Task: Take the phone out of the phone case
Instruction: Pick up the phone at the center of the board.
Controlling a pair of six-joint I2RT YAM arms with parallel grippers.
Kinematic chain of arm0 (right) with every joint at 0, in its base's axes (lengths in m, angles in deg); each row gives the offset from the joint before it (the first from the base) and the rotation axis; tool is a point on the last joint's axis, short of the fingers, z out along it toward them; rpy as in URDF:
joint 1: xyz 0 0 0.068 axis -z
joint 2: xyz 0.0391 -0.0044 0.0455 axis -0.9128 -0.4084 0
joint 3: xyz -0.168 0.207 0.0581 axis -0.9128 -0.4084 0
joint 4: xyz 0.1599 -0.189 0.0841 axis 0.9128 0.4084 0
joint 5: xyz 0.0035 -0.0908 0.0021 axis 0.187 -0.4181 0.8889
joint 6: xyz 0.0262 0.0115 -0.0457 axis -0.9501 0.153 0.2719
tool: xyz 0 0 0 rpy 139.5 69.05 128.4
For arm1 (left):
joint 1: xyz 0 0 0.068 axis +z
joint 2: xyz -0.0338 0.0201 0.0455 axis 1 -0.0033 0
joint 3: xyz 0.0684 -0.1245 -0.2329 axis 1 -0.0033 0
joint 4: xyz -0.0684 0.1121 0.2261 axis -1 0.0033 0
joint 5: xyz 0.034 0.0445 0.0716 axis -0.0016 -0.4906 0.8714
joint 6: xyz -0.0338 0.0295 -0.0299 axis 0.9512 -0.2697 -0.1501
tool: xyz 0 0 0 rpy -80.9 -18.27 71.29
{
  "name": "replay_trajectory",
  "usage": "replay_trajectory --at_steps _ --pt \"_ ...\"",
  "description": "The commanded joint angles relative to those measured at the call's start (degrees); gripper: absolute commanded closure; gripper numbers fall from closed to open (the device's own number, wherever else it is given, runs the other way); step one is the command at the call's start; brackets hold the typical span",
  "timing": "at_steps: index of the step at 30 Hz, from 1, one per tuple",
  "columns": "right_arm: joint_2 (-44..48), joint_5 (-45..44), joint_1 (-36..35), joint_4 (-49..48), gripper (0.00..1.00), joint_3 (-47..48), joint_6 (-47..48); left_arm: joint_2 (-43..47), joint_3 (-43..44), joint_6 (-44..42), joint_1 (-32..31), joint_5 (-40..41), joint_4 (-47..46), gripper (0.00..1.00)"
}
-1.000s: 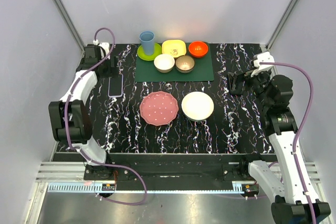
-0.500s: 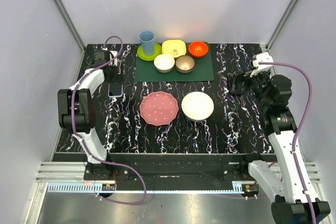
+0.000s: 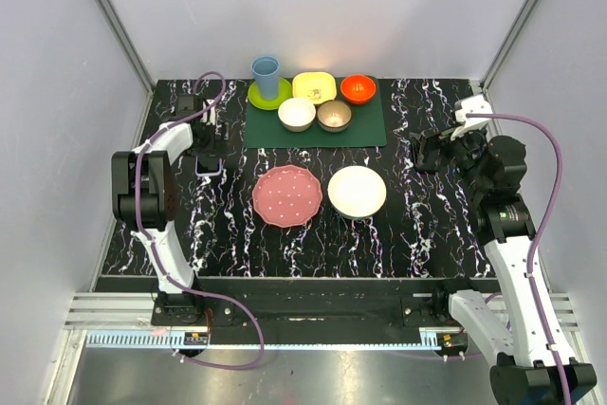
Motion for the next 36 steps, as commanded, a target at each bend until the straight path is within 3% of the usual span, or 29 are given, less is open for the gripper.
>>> replay_trajectory --at_steps 1,25,36 --pt "0.12 1.05 0.05 -2.66 0.0 -0.04 0.95 -0.57 3.04 0.61 -0.07 -0.05 -0.31 0.01" --pt "0.21 0.88 0.14 -2.57 0.0 -0.48 1.3 -4.7 5.41 0.43 0.1 -2.16 3.56 0.01" --pt "0.3 0.96 0.14 -2.66 0.0 -0.48 1.3 -0.76 3.75 2.1 2.04 -4.71 1.55 0.01"
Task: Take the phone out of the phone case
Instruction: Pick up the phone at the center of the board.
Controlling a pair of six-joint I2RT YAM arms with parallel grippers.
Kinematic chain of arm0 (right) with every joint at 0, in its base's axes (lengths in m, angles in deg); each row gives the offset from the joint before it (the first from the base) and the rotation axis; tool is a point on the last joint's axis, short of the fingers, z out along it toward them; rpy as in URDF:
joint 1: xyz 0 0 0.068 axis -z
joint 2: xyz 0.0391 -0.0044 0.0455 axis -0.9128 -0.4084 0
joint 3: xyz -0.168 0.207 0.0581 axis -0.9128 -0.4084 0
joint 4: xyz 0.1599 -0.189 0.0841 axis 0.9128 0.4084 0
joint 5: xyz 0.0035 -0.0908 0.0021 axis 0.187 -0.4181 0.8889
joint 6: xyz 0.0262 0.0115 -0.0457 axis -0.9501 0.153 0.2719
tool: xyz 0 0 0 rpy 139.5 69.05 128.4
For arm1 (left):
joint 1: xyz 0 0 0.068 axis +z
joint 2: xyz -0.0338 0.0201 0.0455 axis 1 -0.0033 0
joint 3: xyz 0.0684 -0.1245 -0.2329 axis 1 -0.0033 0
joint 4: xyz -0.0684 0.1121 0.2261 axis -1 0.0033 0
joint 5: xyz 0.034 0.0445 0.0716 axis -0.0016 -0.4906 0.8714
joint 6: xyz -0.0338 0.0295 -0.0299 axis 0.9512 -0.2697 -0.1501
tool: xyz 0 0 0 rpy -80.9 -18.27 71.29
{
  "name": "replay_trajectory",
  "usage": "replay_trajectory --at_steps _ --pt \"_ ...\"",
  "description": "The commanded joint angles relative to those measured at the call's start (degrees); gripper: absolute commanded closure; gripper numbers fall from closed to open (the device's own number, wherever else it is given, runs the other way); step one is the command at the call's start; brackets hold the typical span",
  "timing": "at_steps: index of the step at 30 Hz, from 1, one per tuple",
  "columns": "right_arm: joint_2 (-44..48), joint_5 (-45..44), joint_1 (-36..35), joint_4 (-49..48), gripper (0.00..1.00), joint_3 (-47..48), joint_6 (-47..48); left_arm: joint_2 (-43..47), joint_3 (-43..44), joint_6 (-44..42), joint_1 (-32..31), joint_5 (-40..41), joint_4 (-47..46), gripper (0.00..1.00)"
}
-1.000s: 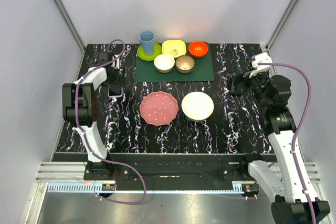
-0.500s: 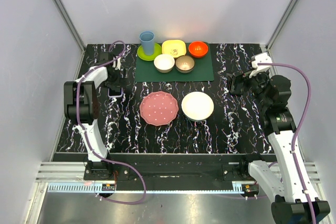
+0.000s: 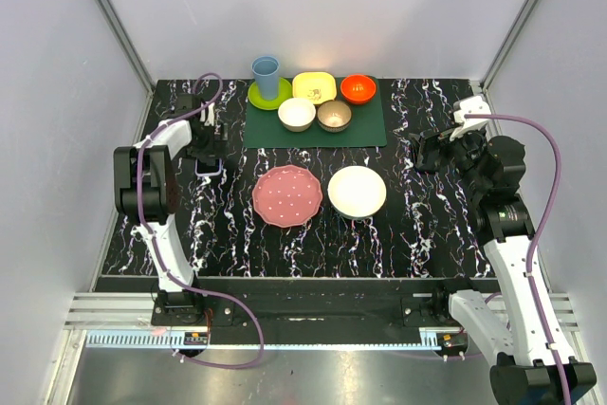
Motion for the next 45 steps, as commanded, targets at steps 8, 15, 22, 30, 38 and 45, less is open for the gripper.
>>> replay_trajectory --at_steps 8,15,22,30,38,45 --pt "0.43 0.68 0.14 -2.25 0.0 0.07 0.69 3.65 -0.74 1.8 0.99 -1.94 -2.84 0.01" --pt "0.51 0.77 0.05 -2.16 0.0 -0.02 0.69 0.14 1.01 1.54 0.9 -0.88 -0.64 0.01" --pt "0.16 0.86 0.14 -2.16 0.0 -0.02 0.69 -0.66 1.37 1.54 0.9 0.87 -0.2 0.01" --pt "0.25 0.86 0.14 -2.16 0.0 -0.11 0.77 -2.5 2.33 1.36 0.9 1.58 1.38 0.01" --pt "0.16 0.94 0.14 -2.16 0.0 -0.11 0.86 -3.56 3.3 0.04 0.46 2.02 2.52 0.16" --pt "0.08 1.03 0.14 -2.25 0.0 -0.11 0.86 -2.86 3.39 -3.65 0.11 2.11 3.75 0.73"
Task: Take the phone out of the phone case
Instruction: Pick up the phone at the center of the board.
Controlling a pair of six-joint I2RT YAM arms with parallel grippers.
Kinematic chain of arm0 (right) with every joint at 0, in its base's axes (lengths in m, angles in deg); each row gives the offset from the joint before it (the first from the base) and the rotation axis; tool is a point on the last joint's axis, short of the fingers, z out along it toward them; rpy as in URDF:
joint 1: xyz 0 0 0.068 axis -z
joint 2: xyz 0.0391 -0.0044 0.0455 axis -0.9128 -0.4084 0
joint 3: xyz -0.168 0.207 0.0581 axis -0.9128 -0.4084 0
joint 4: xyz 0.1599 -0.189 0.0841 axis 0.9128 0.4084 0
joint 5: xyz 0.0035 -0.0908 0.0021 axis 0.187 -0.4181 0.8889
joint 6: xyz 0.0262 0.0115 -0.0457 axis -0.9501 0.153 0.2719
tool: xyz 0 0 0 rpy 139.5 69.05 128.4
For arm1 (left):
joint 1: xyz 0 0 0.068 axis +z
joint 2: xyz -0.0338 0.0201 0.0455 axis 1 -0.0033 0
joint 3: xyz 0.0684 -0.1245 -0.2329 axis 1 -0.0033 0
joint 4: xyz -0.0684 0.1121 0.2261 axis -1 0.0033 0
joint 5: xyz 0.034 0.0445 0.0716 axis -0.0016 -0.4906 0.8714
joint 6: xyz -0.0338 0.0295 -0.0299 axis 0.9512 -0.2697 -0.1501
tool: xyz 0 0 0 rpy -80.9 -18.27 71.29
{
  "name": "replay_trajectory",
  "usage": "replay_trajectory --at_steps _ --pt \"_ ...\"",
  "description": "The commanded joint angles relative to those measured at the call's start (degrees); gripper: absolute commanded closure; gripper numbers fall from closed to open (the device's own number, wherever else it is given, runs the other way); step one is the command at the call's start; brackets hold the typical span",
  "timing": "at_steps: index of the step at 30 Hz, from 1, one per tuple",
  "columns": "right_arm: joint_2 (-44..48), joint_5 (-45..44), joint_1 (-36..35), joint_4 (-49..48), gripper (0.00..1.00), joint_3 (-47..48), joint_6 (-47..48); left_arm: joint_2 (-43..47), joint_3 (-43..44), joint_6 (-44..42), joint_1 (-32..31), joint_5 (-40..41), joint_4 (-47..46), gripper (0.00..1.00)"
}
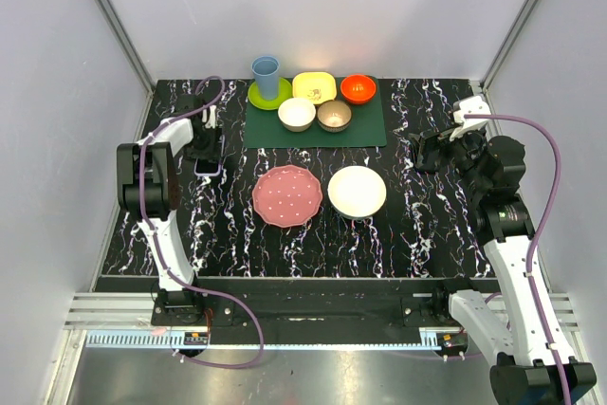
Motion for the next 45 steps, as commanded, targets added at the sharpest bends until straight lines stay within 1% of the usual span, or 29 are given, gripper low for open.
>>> replay_trajectory --at_steps 1,3,4,7,8,10,16,20,26,32,38,40,45 --pt "0.08 1.03 0.14 -2.16 0.0 -0.09 0.71 0.03 1.05 -3.65 -0.15 0.88 0.72 0.77" --pt "-0.01 1.12 0.14 -2.16 0.0 -0.09 0.71 0.99 0.44 -5.32 -0.15 0.36 0.72 0.82" --pt "0.07 1.12 0.14 -2.25 0.0 -0.09 0.71 1.34 0.26 -5.84 -0.24 -0.16 0.8 0.9" --pt "-0.1 1.3 0.14 -2.25 0.0 -0.09 0.62 2.92 -0.88 -8.48 -0.24 -2.1 0.72 0.95" --pt "-0.19 1.38 0.05 -2.25 0.0 -0.09 0.62 3.8 -1.14 -10.05 -0.41 -2.54 0.72 1.0" --pt "-0.19 1.73 0.14 -1.98 0.0 0.0 0.53 4.86 -2.29 -12.25 -0.5 -4.64 0.72 1.0" --pt "-0.36 3.84 0.14 -1.11 0.0 0.35 0.53 9.42 -6.24 -19.73 -1.47 -7.28 -1.04 1.0" --pt "-0.36 7.87 0.14 0.91 0.0 0.88 0.62 12.41 -8.88 -24.64 -1.65 -10.97 -2.27 1.0" --pt "-0.89 15.34 0.14 3.99 0.0 1.58 1.32 16.11 -11.78 -28.43 -1.91 -16.16 -2.98 1.0" --pt "-1.51 18.69 0.14 4.35 0.0 1.49 1.06 19.01 -14.94 -31.07 -2.0 -18.62 -4.47 1.0" --pt "-4.31 22.04 -0.38 5.13 0.0 2.72 -2.62 24.02 -17.49 -33.27 -2.17 -21.87 -4.56 1.0" --pt "-5.8 21.6 -0.74 5.83 0.0 4.13 -3.59 26.12 -18.11 -33.97 -4.1 -22.67 -4.56 1.0" --pt "-12.13 22.38 -2.14 13.48 0.0 10.79 -5.71 29.91 -19.78 -34.5 -6.74 -23.28 -3.94 1.0"
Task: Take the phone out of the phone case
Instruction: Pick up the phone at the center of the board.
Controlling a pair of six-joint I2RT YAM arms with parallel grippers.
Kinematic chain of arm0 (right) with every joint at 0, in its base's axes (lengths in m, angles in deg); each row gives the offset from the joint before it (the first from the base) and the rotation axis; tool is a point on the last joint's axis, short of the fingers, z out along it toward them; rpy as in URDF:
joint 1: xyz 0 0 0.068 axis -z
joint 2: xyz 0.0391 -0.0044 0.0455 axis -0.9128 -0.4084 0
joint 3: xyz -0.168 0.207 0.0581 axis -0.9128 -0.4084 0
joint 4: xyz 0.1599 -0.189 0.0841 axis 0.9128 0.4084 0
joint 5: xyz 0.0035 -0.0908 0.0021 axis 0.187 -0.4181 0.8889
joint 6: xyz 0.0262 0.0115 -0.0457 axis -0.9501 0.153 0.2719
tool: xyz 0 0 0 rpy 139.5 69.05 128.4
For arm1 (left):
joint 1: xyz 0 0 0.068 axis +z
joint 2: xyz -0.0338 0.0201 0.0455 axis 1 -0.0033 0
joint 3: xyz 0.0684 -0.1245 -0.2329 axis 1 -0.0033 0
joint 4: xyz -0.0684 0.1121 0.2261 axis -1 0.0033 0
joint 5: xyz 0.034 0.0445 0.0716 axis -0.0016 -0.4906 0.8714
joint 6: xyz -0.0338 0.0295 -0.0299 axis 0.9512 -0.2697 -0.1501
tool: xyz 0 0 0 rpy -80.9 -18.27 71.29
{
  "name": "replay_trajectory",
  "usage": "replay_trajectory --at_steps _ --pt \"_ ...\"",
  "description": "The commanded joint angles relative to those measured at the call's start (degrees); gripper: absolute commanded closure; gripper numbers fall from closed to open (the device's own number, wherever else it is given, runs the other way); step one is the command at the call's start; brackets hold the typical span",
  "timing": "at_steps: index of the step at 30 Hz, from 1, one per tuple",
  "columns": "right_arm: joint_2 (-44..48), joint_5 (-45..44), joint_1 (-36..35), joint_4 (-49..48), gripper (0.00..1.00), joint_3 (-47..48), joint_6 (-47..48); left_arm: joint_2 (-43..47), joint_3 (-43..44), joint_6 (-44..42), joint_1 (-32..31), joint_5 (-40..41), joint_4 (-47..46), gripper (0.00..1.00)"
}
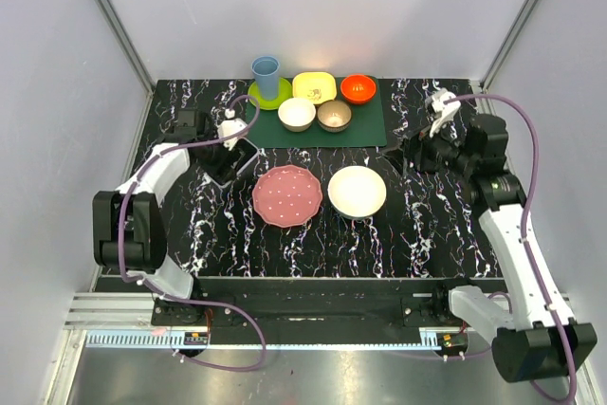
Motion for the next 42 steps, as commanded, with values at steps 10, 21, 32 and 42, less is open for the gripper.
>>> replay_trajectory --at_steps 10,21,32,42 --pt "-15.36 9.4 -2.83 11.0 0.13 14.02 -4.51 13.07 -0.61 -0.79 -10.4 -4.64 -0.57 1.0" --pt "-18.18 18.36 -7.66 10.39 0.09 14.63 -6.18 20.45 -1.05 1.67 -21.31 -2.63 0.14 1.0" --pt "-29.34 22.93 -12.58 10.48 0.15 19.03 -10.49 22.66 0.09 2.64 -33.88 2.21 1.37 1.0" --pt "-33.3 23.9 -15.22 9.42 0.2 18.94 -11.81 23.19 1.06 2.55 -40.64 6.16 1.63 1.0"
